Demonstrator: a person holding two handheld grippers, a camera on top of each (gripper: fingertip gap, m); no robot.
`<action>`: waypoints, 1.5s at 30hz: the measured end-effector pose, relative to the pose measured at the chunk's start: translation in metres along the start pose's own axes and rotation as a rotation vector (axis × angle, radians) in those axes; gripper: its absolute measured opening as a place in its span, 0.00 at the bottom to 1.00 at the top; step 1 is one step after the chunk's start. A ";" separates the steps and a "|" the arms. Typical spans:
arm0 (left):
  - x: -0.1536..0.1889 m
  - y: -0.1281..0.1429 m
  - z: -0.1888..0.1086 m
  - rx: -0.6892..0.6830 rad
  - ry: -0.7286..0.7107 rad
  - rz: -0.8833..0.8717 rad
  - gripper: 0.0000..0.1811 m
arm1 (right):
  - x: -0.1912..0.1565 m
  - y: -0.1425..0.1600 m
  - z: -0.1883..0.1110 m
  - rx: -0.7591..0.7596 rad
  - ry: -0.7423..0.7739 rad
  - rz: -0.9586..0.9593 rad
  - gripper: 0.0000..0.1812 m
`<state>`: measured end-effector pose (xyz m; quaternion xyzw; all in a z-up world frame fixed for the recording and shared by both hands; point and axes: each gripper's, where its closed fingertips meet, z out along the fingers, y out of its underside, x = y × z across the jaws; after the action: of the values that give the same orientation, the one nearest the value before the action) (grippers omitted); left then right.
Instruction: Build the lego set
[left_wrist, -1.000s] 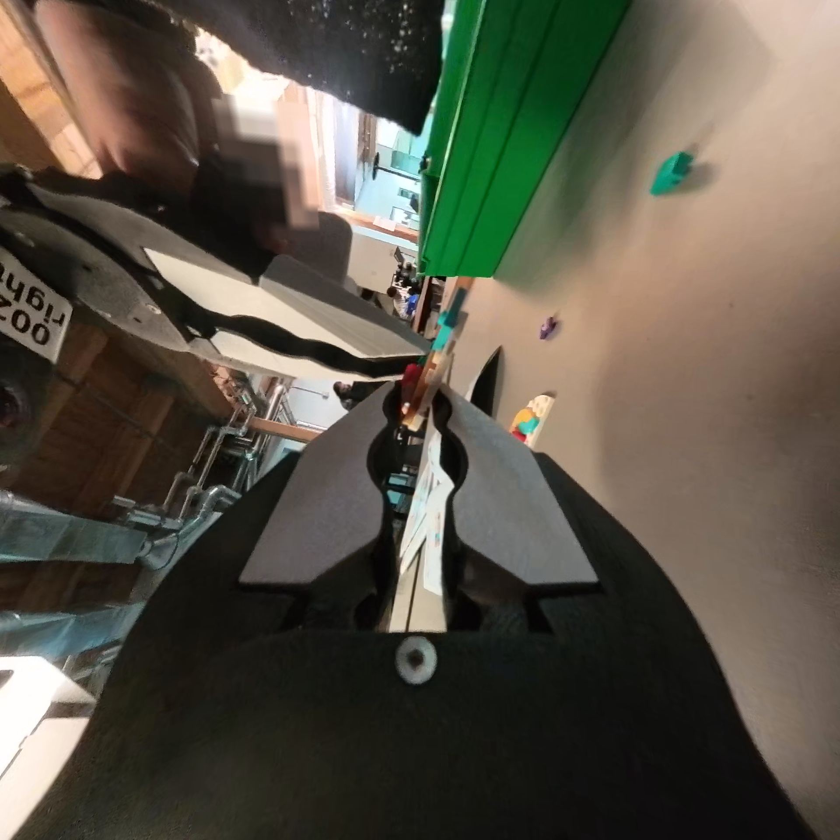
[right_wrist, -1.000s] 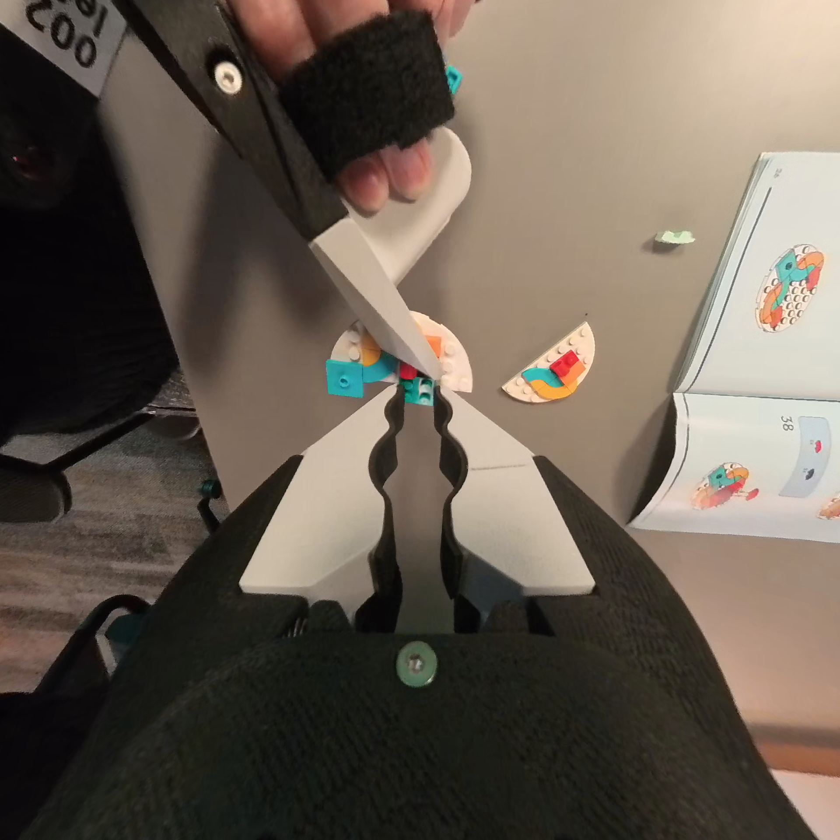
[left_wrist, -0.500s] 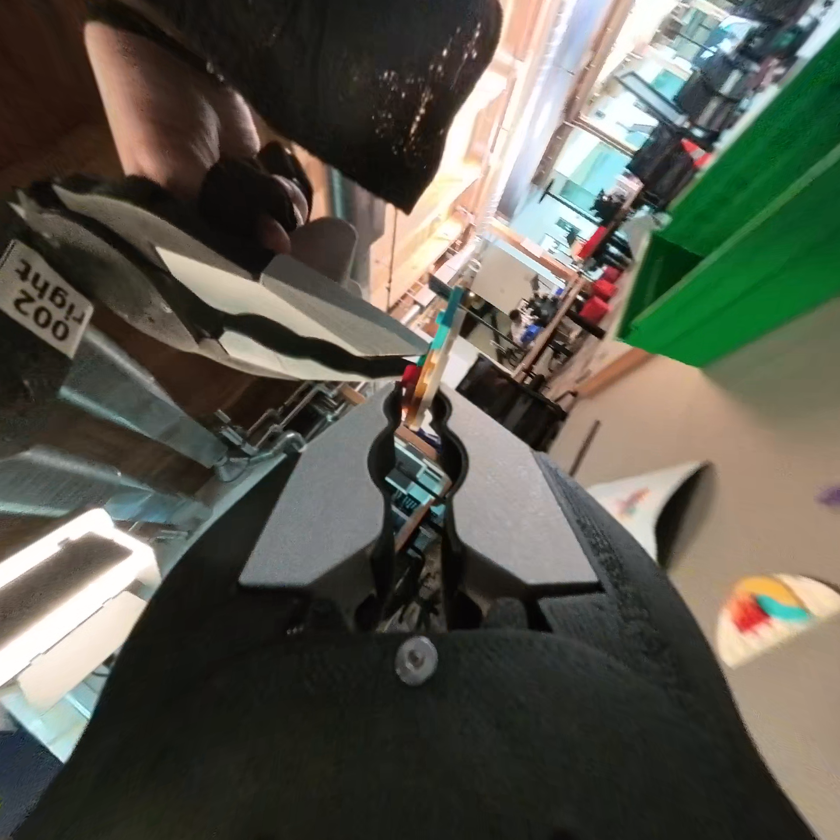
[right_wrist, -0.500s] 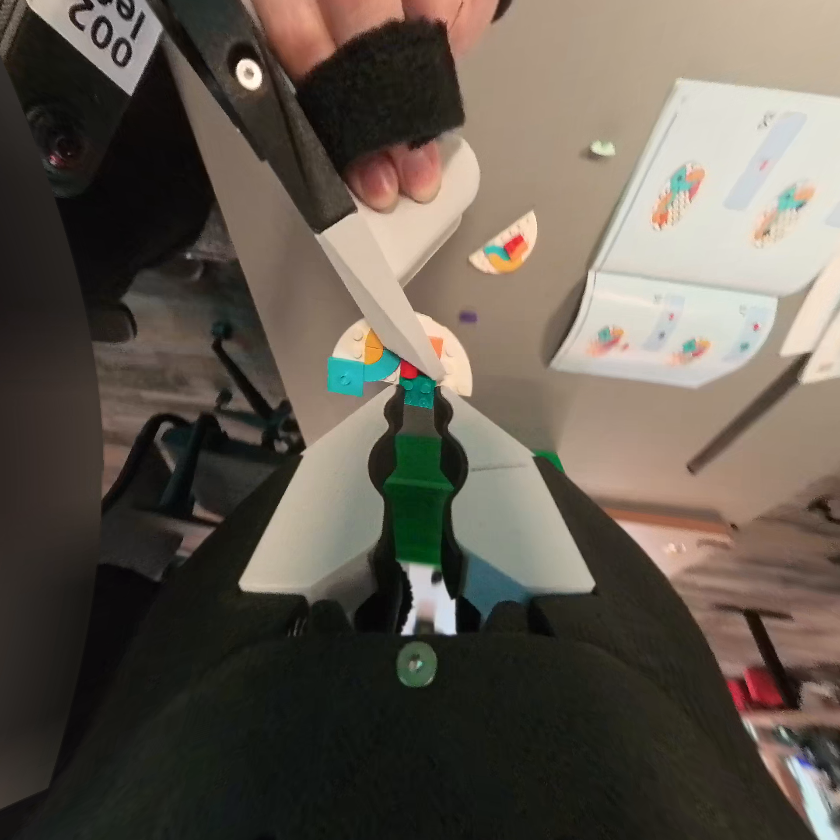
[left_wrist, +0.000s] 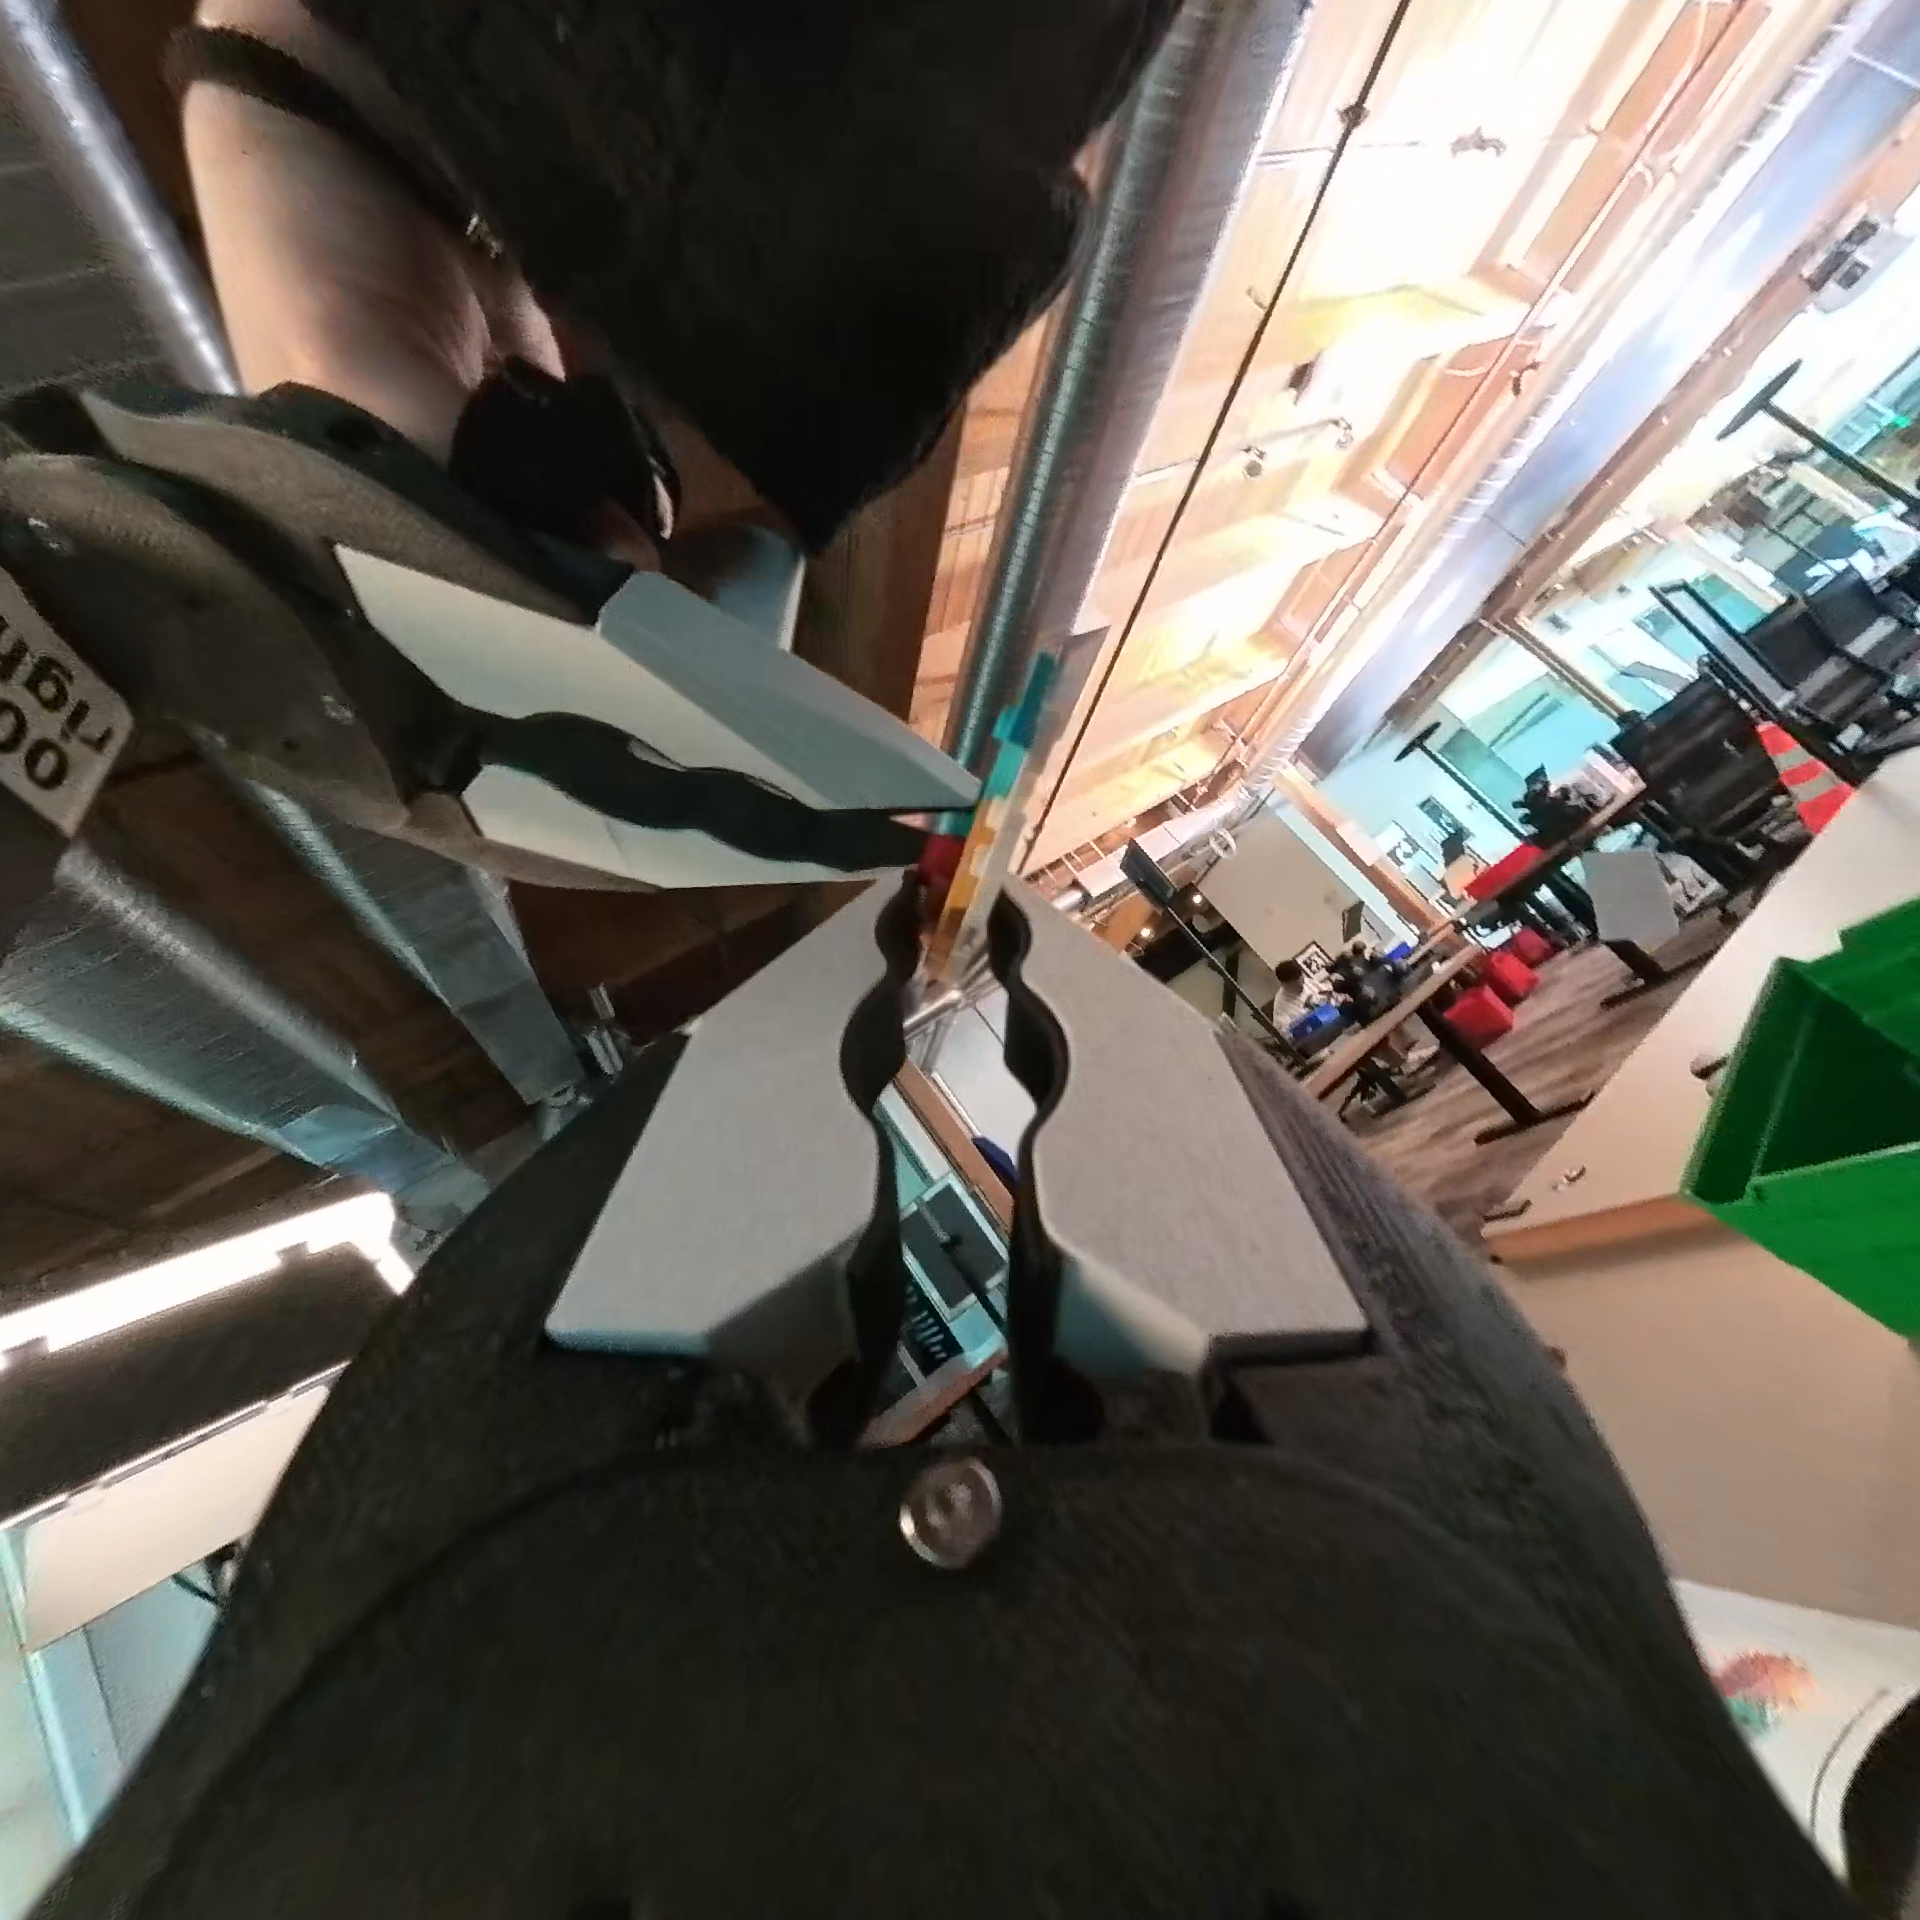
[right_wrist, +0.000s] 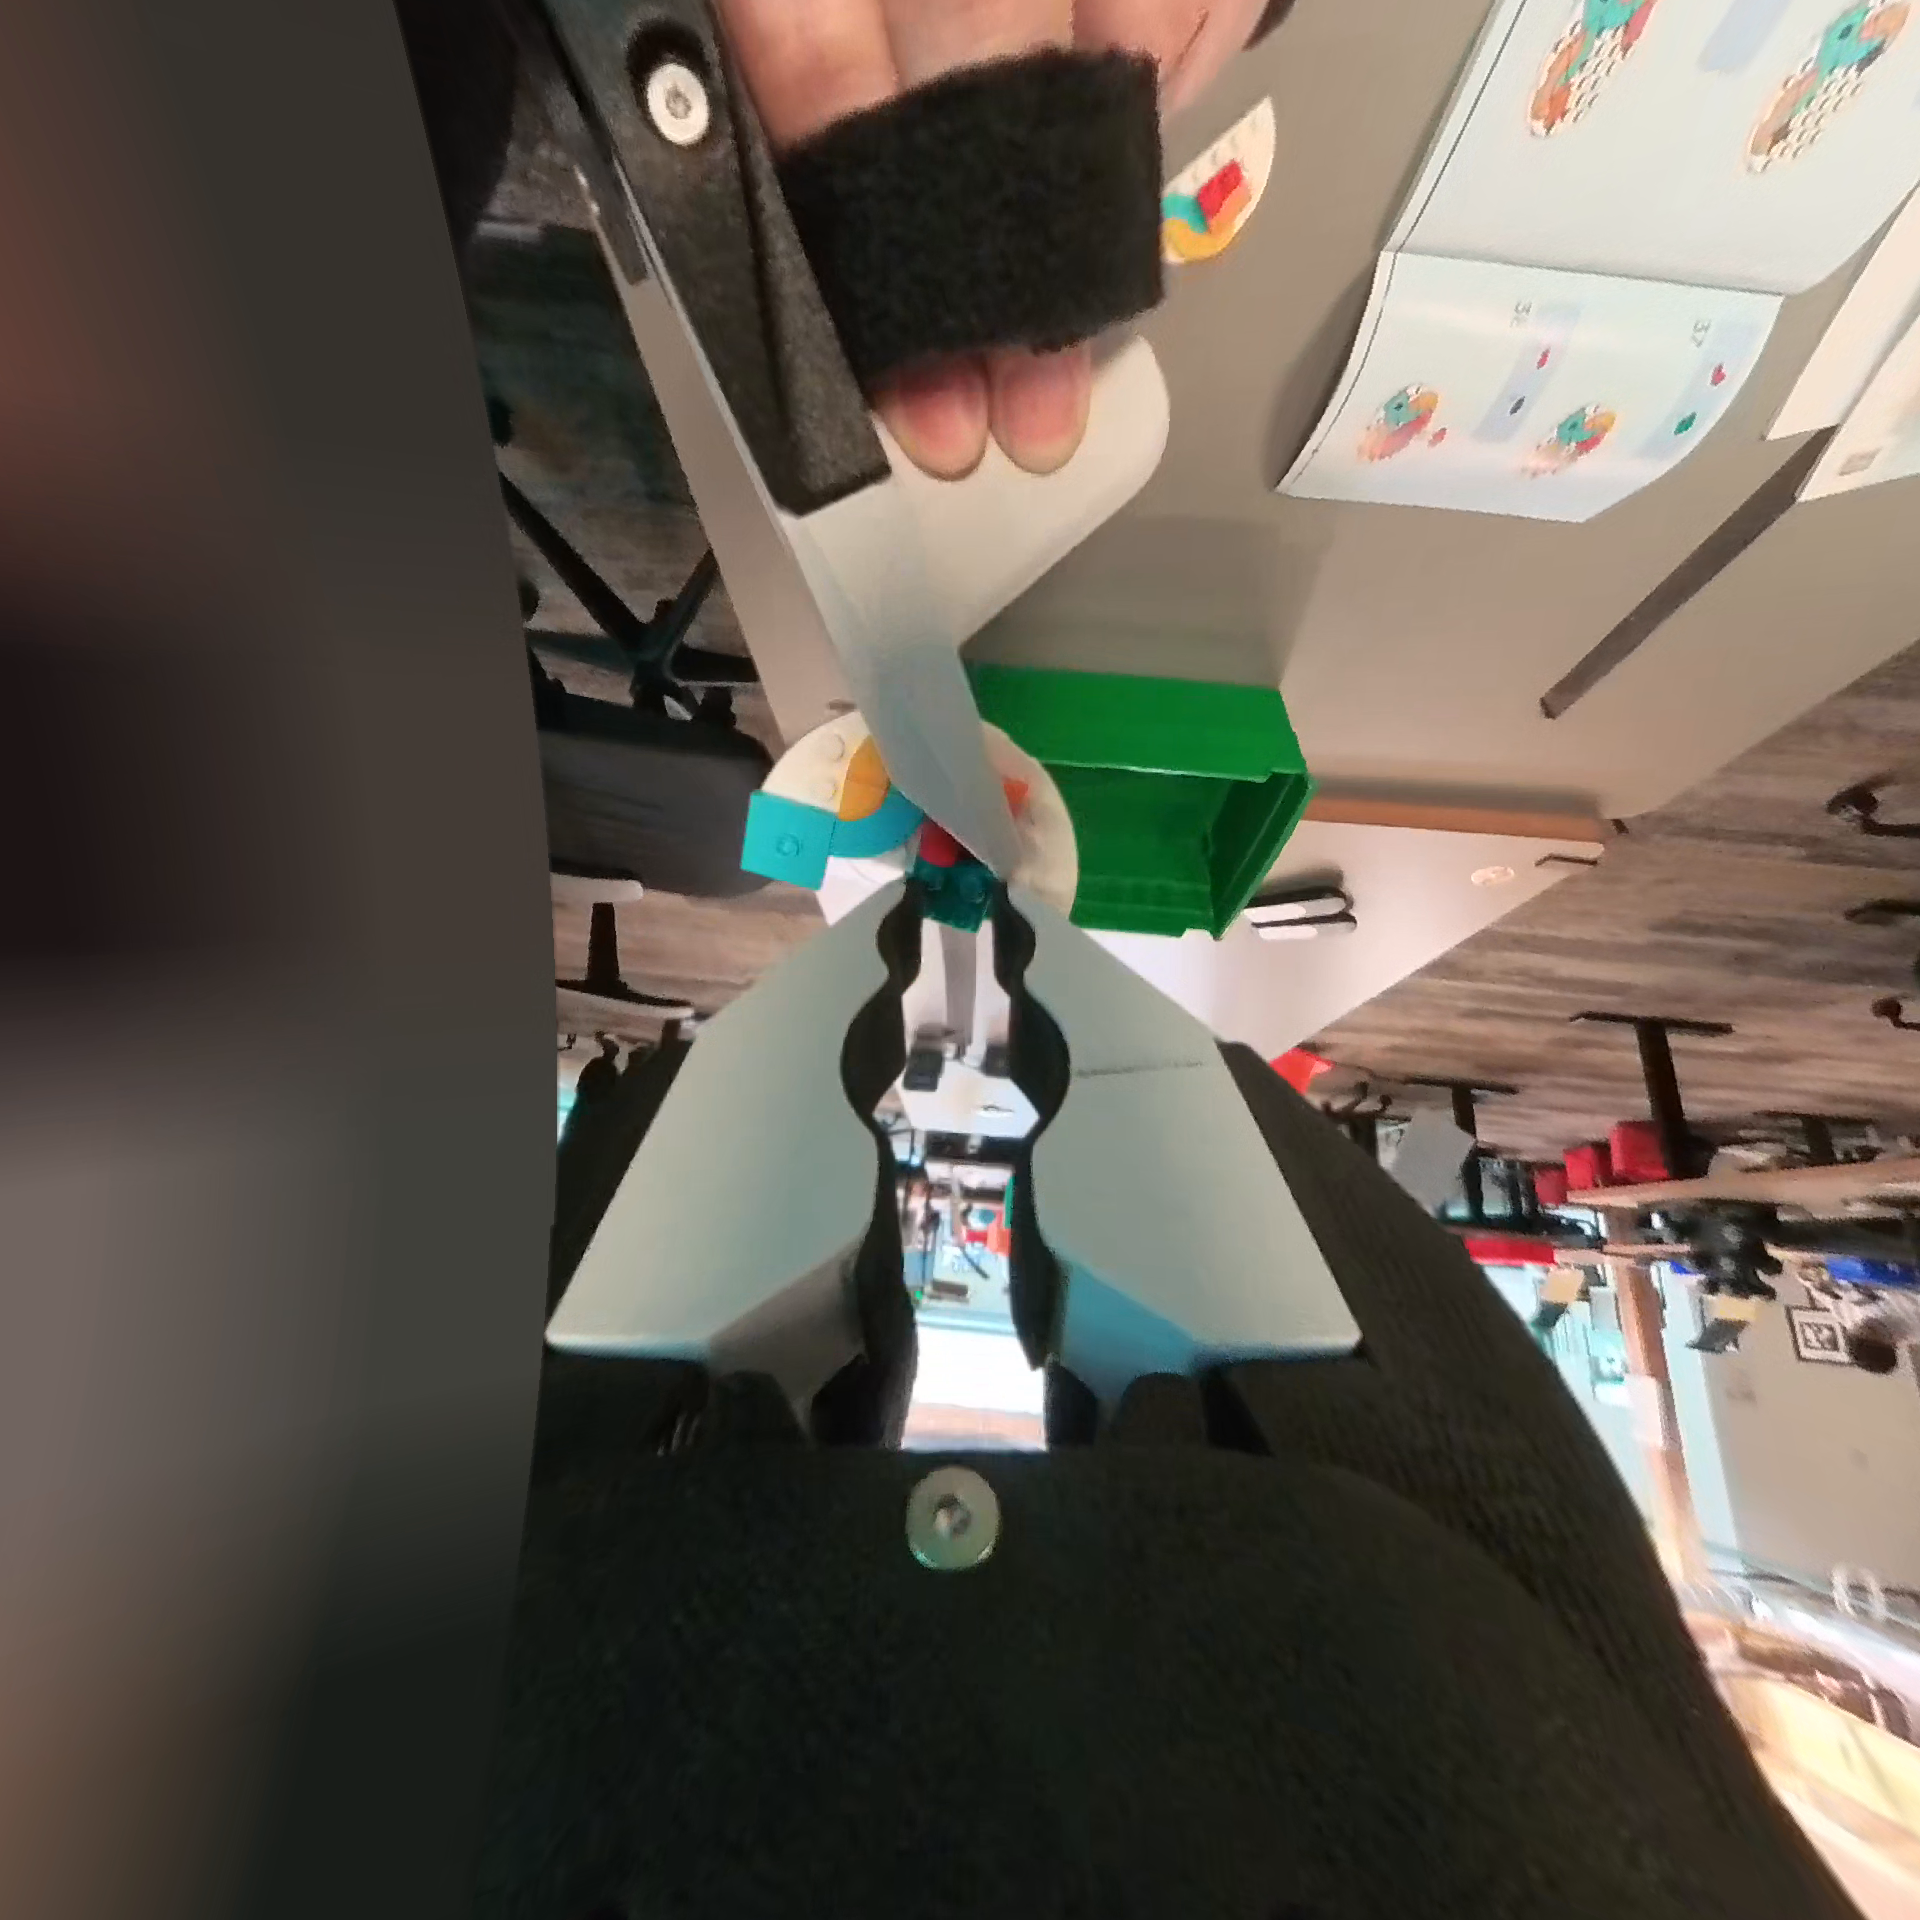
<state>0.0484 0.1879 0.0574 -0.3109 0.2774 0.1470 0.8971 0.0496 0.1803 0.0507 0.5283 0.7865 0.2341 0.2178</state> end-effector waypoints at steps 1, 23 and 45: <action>-0.002 -0.002 -0.001 0.005 -0.012 -0.004 0.06 | -0.001 0.000 -0.002 -0.017 -0.007 0.002 0.06; -0.044 0.010 -0.007 -0.016 -0.077 -0.245 0.06 | 0.028 0.006 -0.058 0.523 0.732 -0.225 0.29; -0.036 0.000 -0.008 0.013 0.040 -0.226 0.06 | 0.009 -0.024 -0.032 0.635 1.256 -0.494 0.07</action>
<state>0.0157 0.1793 0.0733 -0.3372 0.2595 0.0371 0.9042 0.0103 0.1761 0.0606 0.1406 0.8886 0.1978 -0.3892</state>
